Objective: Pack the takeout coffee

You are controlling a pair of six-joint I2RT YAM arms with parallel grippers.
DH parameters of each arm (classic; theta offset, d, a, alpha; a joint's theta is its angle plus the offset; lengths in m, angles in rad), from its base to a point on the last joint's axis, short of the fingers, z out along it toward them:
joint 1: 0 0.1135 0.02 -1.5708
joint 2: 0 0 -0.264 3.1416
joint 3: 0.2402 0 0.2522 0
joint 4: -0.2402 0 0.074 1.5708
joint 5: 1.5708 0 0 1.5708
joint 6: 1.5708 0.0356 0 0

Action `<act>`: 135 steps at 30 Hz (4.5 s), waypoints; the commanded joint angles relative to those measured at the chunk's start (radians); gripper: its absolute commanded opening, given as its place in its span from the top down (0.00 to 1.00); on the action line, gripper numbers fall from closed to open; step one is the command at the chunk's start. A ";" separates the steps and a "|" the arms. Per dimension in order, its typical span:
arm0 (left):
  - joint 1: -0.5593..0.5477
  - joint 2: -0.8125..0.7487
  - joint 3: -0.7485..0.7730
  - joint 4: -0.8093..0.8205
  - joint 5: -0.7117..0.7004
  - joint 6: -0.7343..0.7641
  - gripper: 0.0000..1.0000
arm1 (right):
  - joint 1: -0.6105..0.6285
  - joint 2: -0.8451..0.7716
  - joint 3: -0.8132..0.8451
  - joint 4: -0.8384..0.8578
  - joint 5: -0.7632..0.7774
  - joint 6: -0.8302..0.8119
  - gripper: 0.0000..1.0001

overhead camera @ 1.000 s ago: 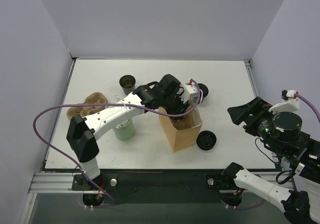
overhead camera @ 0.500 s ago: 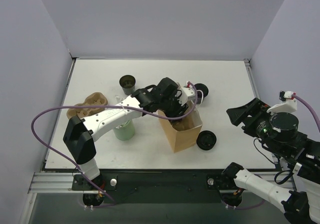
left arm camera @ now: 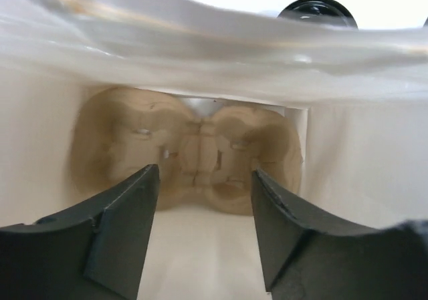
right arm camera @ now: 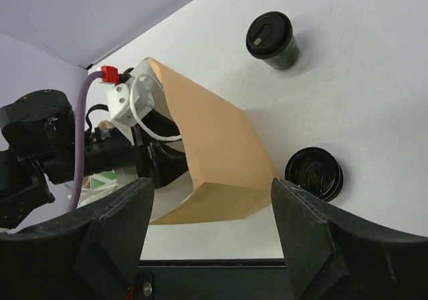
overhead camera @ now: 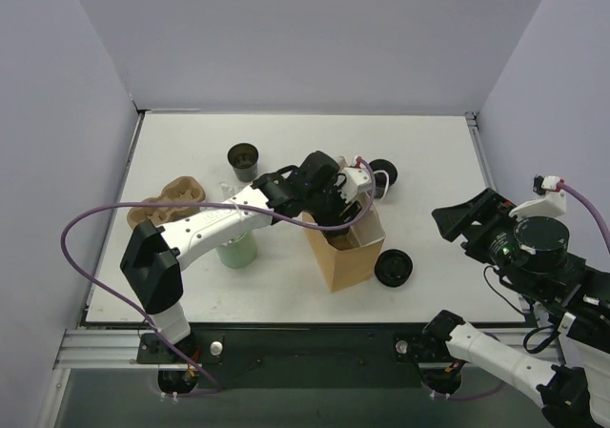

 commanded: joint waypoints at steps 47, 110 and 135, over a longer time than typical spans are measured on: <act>0.134 0.164 0.606 -0.423 -0.307 -0.034 0.41 | -0.003 0.223 -0.092 0.025 -0.227 -0.055 0.30; 0.272 -0.334 -0.028 -0.019 -0.410 -0.587 0.77 | -0.030 0.660 0.198 0.122 -0.104 -0.261 0.35; 0.284 -0.247 0.081 -0.069 -0.404 -0.573 0.51 | -0.340 0.991 0.380 0.220 -0.406 -0.433 0.58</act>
